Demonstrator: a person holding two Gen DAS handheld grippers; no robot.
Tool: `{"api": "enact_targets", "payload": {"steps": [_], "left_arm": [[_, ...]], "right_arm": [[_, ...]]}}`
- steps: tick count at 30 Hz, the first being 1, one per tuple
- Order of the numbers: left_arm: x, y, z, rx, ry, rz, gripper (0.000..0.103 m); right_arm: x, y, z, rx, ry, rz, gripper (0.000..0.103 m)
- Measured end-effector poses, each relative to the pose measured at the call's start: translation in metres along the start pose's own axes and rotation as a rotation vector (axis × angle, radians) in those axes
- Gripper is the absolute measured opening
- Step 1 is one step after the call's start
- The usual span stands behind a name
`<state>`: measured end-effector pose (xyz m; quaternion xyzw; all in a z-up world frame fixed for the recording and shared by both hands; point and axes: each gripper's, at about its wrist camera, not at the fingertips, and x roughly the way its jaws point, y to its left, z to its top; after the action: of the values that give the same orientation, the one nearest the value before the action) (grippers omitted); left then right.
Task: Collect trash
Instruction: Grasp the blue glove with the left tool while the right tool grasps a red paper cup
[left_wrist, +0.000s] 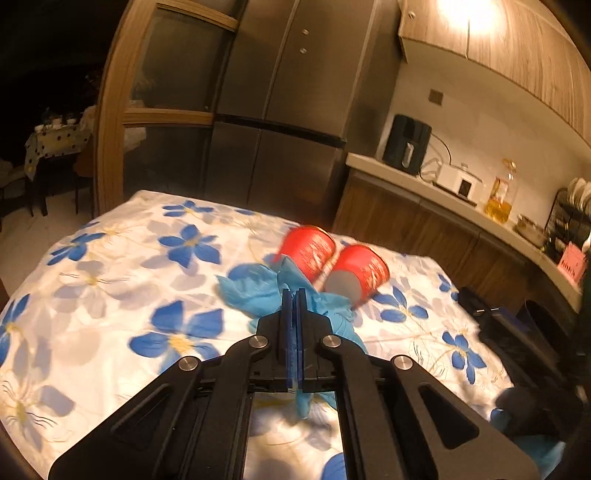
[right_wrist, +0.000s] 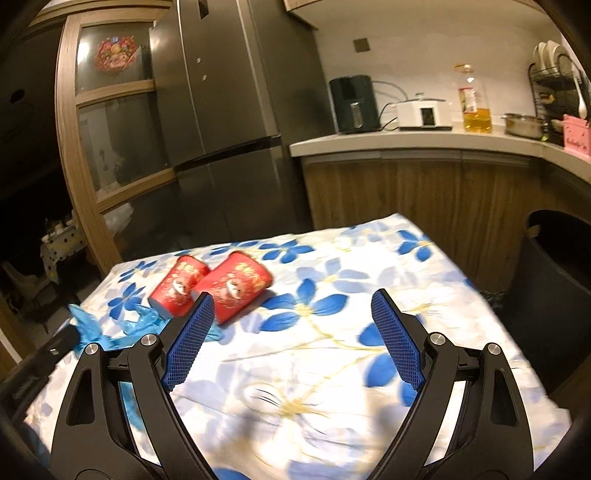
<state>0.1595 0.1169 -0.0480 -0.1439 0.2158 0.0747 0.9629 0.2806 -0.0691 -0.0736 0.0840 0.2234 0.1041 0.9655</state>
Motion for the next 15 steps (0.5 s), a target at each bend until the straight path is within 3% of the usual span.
{"api": "enact_targets", "payload": {"steps": [8,15], "left_arm": [[-0.012,0.02,0.011,-0.003,-0.059,0.04,0.001],[-0.006,0.03,0.014,0.004,-0.066,0.032,0.001]], "right_arm": [[0.058,0.034,0.001,0.048,0.064,0.021,0.086],[0.101,0.044,0.004,0.105,0.117,-0.006,0.079]]}}
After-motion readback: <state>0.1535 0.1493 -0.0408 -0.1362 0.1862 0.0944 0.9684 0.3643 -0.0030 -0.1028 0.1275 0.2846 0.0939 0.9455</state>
